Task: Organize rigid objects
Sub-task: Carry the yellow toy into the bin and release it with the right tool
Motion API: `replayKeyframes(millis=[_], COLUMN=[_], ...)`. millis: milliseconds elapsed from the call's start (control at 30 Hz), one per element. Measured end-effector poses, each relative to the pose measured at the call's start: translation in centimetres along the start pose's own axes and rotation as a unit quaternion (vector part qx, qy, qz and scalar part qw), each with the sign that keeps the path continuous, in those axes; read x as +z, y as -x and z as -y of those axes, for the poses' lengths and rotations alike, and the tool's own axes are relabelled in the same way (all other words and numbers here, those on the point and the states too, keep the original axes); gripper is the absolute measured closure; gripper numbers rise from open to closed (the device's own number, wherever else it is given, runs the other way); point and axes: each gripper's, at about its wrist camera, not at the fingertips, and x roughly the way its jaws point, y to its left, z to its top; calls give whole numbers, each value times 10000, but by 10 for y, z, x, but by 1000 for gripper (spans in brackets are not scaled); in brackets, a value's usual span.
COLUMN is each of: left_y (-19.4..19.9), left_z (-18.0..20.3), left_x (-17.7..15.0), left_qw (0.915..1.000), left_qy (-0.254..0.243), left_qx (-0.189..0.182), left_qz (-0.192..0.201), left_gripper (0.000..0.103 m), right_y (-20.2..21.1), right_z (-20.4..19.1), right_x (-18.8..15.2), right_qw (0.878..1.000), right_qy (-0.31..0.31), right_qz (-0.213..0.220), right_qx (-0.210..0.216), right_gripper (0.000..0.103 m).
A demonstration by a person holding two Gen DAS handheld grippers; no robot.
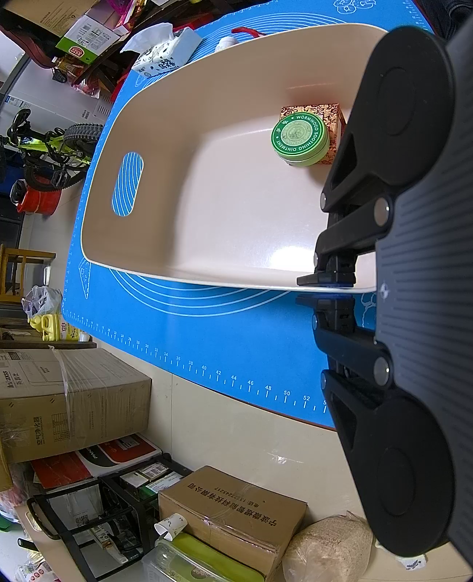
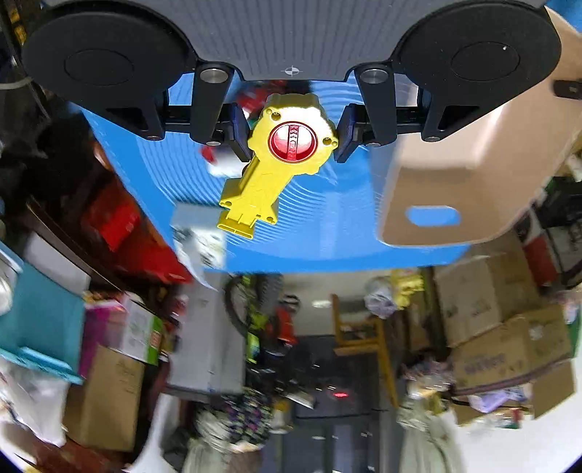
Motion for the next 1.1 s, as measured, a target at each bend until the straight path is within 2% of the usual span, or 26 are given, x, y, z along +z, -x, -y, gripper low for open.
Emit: replayKeyframes(millis=[267,467,767,900,1100], left_y=[0,0,0,0,0], left_z=[-1,-1,0,0,1], left_x=[0,0,0,0,-1], left_qw=[10000,10000,10000,10000,10000], left_qy=[9,12,12,8,-11], left_qx=[-15,-17,-27,-23,-18], left_qz=[2,1,-2,-2,1], left_gripper=[98,98,98,98,98], right_y=[-1,-11,-28,-30,-44], right_z=[-51,-92,-143,-157,-167], right_x=[19,21,3,-12,-20], right_qw=[9958,9901,9729,9668,9559], right_qy=[469,883,1688,1976,2176], right_qz=[128,19,-671,-876,-1437], right_qx=[776,1091,1433,1360,1354], right_gripper=[49,49,49,49,49])
